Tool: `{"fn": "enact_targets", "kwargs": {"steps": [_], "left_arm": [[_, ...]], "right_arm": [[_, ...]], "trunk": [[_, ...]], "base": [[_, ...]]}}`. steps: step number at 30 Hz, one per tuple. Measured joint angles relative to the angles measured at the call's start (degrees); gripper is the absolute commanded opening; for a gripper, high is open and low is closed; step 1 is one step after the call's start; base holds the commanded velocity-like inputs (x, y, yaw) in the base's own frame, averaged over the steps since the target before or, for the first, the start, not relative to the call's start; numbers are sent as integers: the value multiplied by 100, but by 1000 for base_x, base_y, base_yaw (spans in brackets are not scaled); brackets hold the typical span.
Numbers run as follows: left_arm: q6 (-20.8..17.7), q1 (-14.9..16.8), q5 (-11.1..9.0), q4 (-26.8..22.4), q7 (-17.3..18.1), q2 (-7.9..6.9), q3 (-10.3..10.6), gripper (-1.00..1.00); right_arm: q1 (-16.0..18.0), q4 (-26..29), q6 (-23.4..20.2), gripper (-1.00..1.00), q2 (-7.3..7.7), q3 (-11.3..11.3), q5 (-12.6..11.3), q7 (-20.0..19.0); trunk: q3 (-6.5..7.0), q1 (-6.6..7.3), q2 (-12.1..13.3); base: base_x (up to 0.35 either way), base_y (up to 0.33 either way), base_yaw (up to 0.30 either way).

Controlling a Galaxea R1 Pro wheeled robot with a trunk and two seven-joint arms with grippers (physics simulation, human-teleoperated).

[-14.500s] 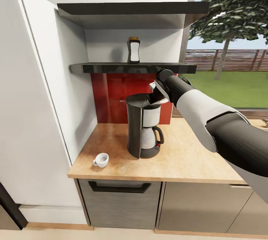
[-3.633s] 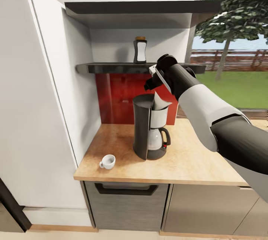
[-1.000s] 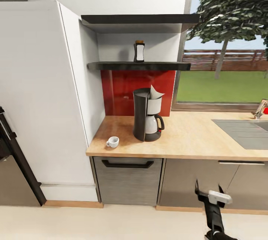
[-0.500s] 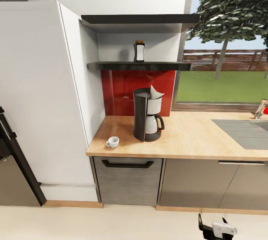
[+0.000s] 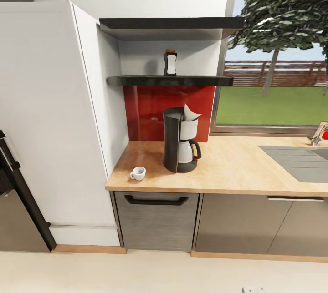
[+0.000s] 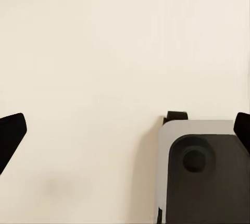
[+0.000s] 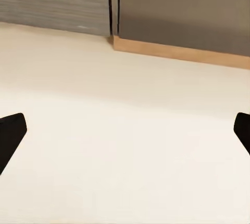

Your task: Set up a coffee station on the kitchen countertop: keep the coffee maker on the countertop, move the bottle of coffee from the kitchen shelf to the counter next to the coffee maker, place a paper coffee filter on top of the coffee maker, put the saucer next to the coffee maker with the coffee cup on the saucer, and place the electric kettle next to the coffee maker.

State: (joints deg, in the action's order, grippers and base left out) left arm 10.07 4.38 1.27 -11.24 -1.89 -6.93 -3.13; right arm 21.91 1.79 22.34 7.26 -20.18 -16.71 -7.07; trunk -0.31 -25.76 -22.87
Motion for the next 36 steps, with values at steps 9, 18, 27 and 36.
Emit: {"fn": "enact_targets", "kwargs": {"steps": [9, 18, 27, 36], "left_arm": [[3, 1, 1, -1025, 19, 20, -15, 100], [3, 0, -5, -1687, 26, 49, -24, 100], [10, 0, -27, -1990, 21, 52, -29, 100], [9, 0, -28, -2133, 25, 51, -30, 100]], "right_arm": [[-1, 1, -10, 100, -10, 5, -462, -16], [-1, -4, -10, 100, -15, 3, -513, -9], [-2, -4, -12, 100, -15, 2, -517, -9], [-5, -5, -9, 100, -15, -5, -512, -9]], "trunk": [[0, 0, 0], [0, -1, 0], [0, 0, 0], [0, 0, 0]], "base": [[-3, -122, 0], [-124, -241, 0], [-15, -152, 0], [9, -8, 0]]}}
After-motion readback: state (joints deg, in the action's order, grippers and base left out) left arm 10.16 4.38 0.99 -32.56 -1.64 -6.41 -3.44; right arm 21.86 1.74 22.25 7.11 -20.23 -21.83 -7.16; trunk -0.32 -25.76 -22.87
